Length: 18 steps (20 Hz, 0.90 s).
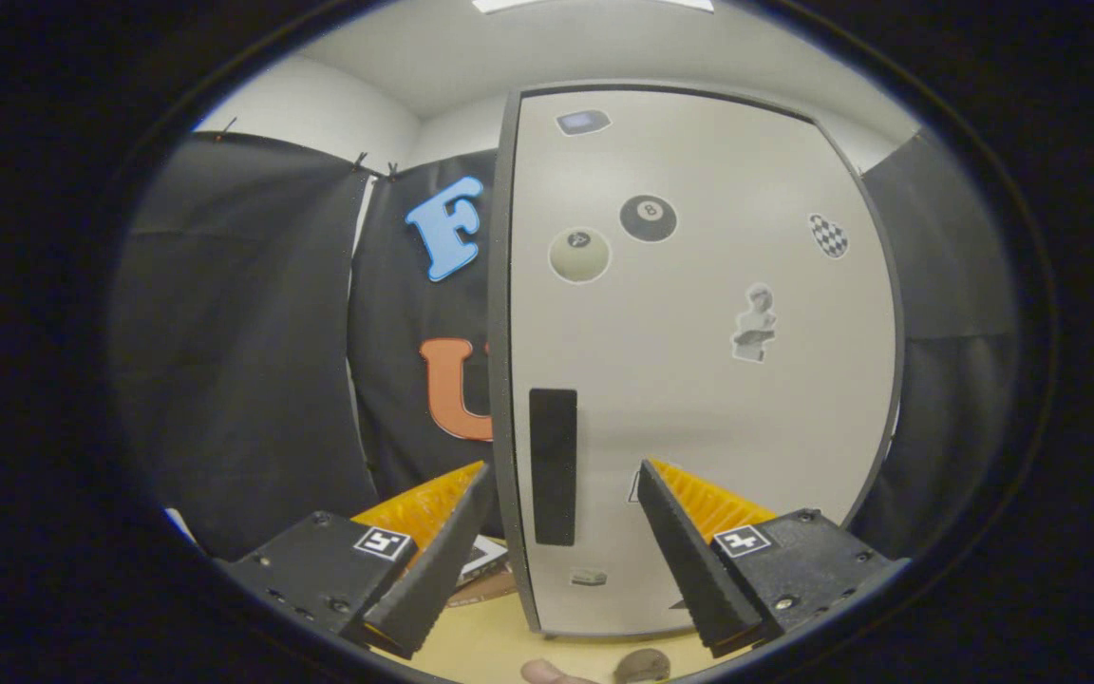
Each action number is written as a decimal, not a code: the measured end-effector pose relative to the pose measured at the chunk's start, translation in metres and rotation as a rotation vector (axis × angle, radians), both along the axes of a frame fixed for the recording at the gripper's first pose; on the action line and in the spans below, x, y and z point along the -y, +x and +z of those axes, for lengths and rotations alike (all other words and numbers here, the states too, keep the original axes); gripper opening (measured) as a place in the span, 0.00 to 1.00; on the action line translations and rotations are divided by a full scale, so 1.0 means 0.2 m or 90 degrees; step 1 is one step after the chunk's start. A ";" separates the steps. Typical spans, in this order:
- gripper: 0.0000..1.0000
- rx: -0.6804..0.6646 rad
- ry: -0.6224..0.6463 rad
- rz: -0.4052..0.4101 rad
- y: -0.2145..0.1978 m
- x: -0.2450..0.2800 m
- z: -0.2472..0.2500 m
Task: Open the shoe cabinet door, grab the shoes and put them into the shoe cabinet, then close the shoe cabinet door.
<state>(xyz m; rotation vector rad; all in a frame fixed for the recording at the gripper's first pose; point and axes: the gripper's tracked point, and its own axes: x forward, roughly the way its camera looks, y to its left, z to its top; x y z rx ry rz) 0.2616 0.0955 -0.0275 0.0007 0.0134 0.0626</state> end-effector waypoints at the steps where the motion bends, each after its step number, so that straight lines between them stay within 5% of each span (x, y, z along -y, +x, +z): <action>1: 1.00 0.001 0.002 0.008 0.04 -0.03 0.00; 4: 0.98 -0.024 -0.007 -0.015 0.13 -0.04 -0.07; 8: 0.82 -0.014 0.004 -0.077 0.23 0.04 -0.07; 12: 0.56 -0.036 0.018 -0.068 0.29 0.02 -0.11; 18: 0.34 -0.062 0.005 -0.037 0.25 0.00 -0.12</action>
